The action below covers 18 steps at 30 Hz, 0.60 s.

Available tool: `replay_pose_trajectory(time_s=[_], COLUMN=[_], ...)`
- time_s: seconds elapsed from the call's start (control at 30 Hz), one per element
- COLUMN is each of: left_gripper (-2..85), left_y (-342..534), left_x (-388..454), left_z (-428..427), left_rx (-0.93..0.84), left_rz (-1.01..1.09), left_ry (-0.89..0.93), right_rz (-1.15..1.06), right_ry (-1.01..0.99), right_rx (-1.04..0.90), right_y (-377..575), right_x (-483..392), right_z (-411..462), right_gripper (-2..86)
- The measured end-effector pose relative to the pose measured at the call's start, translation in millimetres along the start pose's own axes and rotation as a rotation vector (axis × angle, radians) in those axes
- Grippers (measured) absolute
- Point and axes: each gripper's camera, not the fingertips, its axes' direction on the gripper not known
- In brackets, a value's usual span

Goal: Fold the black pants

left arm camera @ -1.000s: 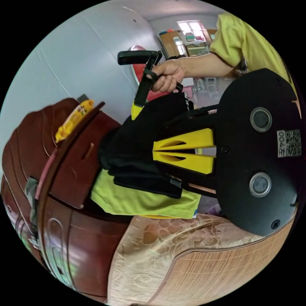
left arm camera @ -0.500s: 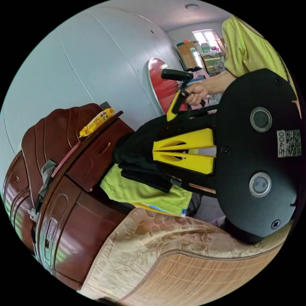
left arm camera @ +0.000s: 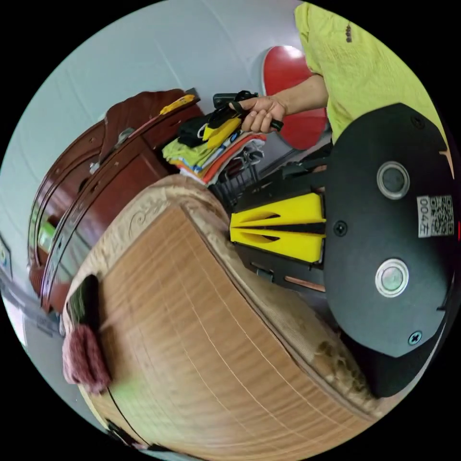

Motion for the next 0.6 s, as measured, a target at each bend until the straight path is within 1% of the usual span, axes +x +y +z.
replay_pose_trajectory(time_s=[0.07, 0.1, 0.2, 0.23, 0.27, 0.3, 0.37, 0.4, 0.47, 0.5, 0.53, 0.57, 0.6], left_gripper=[1.0, 1.3, 3.3, 4.4, 6.2, 7.0, 10.0, 10.5, 11.6, 11.7, 11.9, 12.2, 12.3], left_y=[22.2, 27.7, 53.8, 63.0, 70.9, 74.0, 79.7, 79.1, 69.2, 65.5, 56.5, 45.5, 39.0], left_x=[-19.3, -23.1, -37.4, -40.8, -44.3, -46.2, -53.4, -55.5, -65.4, -67.9, -73.0, -77.0, -79.1], left_z=[-51.3, -64.1, -128.7, -155.7, -184.8, -200.0, -264.0, -279.7, -346.4, -362.9, -395.0, -423.9, -437.9], left_rx=[0.090, 0.114, 0.253, 0.323, 0.397, 0.433, 0.573, 0.598, 0.675, 0.694, 0.733, 0.766, 0.779], left_rz=[-0.105, -0.130, -0.260, -0.302, -0.338, -0.351, -0.376, -0.383, -0.394, -0.396, -0.390, -0.377, -0.369], left_ry=[-0.039, -0.044, -0.076, -0.101, -0.134, -0.157, -0.306, -0.343, -0.492, -0.532, -0.609, -0.703, -0.753], right_rz=[0.032, 0.025, -0.018, -0.026, -0.029, -0.047, -0.068, -0.081, -0.106, -0.126, -0.137, -0.121, -0.064], right_ry=[-0.060, -0.067, 0.006, 0.042, 0.056, 0.080, 0.136, 0.166, 0.218, 0.258, 0.302, 0.311, 0.267], right_rx=[-0.062, -0.105, -0.231, -0.283, -0.301, -0.311, -0.323, -0.333, -0.350, -0.359, -0.369, -0.371, -0.360], right_y=[-4.6, -8.1, -15.8, -18.8, -20.1, -22.0, -23.8, -24.2, -23.0, -20.9, -17.3, -16.2, -18.8], right_x=[12.8, 16.7, 25.1, 31.0, 33.9, 38.9, 47.8, 54.7, 66.7, 76.4, 89.1, 97.5, 114.8], right_z=[37.5, 60.4, 108.4, 123.7, 129.6, 137.3, 145.1, 148.6, 152.4, 153.8, 155.0, 154.7, 149.7], right_gripper=[8.8, 9.3, 8.9, 8.4, 8.2, 7.9, 7.3, 6.9, 6.2, 5.7, 5.0, 4.7, 4.4])
